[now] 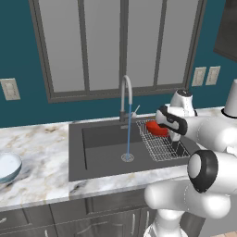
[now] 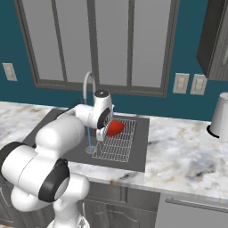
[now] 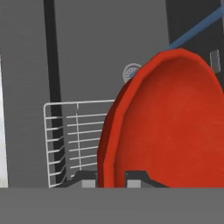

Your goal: Rinse each bowl for a few seconds and place them down in the sink or on the counter.

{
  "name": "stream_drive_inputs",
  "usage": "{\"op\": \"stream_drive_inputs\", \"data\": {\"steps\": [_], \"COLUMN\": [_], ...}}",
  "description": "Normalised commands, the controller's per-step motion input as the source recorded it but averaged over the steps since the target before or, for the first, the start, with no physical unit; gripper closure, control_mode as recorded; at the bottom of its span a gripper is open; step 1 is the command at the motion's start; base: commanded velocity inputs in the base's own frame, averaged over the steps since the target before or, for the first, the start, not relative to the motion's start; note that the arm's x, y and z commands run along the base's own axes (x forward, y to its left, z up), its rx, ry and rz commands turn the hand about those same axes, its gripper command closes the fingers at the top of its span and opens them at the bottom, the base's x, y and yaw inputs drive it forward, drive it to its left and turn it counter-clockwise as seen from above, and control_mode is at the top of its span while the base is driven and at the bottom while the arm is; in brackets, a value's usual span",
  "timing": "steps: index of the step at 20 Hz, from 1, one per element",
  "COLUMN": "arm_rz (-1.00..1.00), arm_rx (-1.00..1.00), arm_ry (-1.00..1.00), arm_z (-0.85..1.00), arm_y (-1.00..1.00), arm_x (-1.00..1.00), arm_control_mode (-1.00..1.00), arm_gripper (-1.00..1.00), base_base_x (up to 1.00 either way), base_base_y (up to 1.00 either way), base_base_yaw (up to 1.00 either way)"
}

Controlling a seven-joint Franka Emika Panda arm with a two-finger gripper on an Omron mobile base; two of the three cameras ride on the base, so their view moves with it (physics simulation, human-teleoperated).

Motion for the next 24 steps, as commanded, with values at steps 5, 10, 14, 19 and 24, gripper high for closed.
{"op": "stream_drive_inputs", "data": {"steps": [5, 10, 14, 19, 24], "arm_rz": [0.0, 0.0, 0.0, 0.0, 0.01], "arm_rx": [0.0, 0.0, 0.0, 0.0, -0.04], "arm_ry": [0.0, 0.0, 0.0, -0.02, -0.07], "arm_z": [-0.1, -0.11, -0.11, -0.07, -0.03], "arm_y": [-0.06, -0.03, -0.02, -0.09, -0.13], "arm_x": [0.0, 0.0, 0.0, 0.0, 0.0], "arm_control_mode": [-1.0, -1.0, -1.0, -1.0, -1.0], "arm_gripper": [1.0, 1.0, 1.0, 1.0, 1.0], "base_base_x": [0.0, 0.0, 0.0, 0.0, 0.0], "base_base_y": [0.0, 0.0, 0.0, 0.0, 0.0], "base_base_yaw": [0.0, 0.0, 0.0, 0.0, 0.0]}}
